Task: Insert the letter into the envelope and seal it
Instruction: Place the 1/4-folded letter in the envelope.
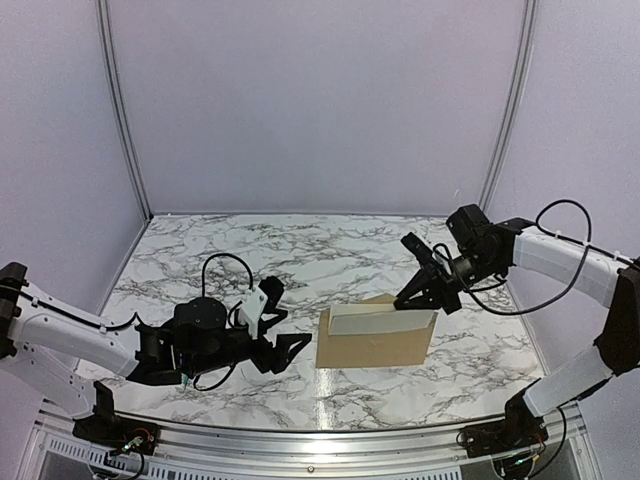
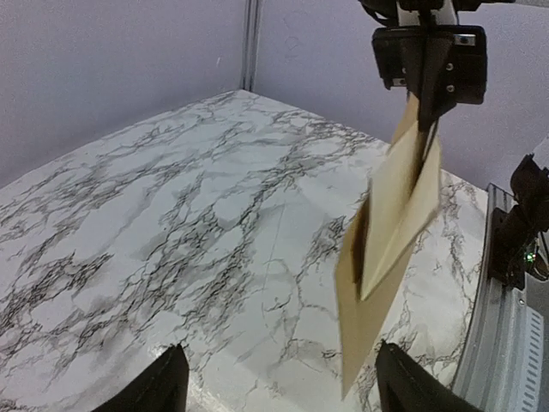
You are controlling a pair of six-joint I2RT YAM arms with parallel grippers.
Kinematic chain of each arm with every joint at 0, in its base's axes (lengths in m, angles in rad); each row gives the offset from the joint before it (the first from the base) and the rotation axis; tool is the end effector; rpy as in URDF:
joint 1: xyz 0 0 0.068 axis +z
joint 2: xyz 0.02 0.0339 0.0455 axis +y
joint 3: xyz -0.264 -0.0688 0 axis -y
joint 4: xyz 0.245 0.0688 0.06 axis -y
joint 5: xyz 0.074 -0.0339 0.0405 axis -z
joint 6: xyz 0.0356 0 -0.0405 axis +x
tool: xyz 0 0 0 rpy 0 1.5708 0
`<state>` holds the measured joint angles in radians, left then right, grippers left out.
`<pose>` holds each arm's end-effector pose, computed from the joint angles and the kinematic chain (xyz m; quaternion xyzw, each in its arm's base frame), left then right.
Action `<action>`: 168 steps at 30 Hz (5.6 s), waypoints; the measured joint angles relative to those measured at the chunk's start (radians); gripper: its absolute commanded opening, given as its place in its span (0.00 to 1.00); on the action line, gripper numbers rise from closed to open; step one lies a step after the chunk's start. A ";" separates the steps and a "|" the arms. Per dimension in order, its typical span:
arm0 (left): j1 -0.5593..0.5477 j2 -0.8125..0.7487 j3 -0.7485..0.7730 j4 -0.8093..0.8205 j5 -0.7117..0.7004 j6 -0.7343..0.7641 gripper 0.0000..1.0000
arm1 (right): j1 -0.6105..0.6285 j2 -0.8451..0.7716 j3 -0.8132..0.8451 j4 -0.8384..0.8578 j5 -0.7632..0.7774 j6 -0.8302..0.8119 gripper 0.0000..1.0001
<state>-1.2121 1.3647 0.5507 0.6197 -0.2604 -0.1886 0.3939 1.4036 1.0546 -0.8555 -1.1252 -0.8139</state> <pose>0.1083 -0.2629 0.2141 0.3031 0.7081 -0.3292 0.5462 0.2267 0.1290 0.2630 -0.5523 0.6295 0.4808 0.2600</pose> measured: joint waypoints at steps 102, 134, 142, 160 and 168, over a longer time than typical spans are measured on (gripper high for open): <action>0.117 0.263 0.271 -0.073 0.458 0.240 0.39 | 0.069 -0.079 -0.078 0.095 0.307 0.055 0.00; 0.111 0.357 0.406 -0.213 0.512 0.407 0.08 | 0.074 -0.080 -0.127 0.107 0.324 0.050 0.00; 0.111 0.329 0.418 -0.280 0.541 0.440 0.13 | 0.074 -0.080 -0.129 0.108 0.325 0.051 0.00; 0.093 0.444 0.639 -0.483 0.537 0.531 0.14 | 0.074 -0.080 -0.138 0.108 0.324 0.051 0.00; 0.087 0.462 0.723 -0.661 0.504 0.597 0.00 | 0.074 -0.080 -0.138 0.108 0.325 0.051 0.00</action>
<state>-1.1255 1.8271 1.2732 -0.0414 0.2440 0.4084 0.4679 1.3235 0.9161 -0.7479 -0.8005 -0.7628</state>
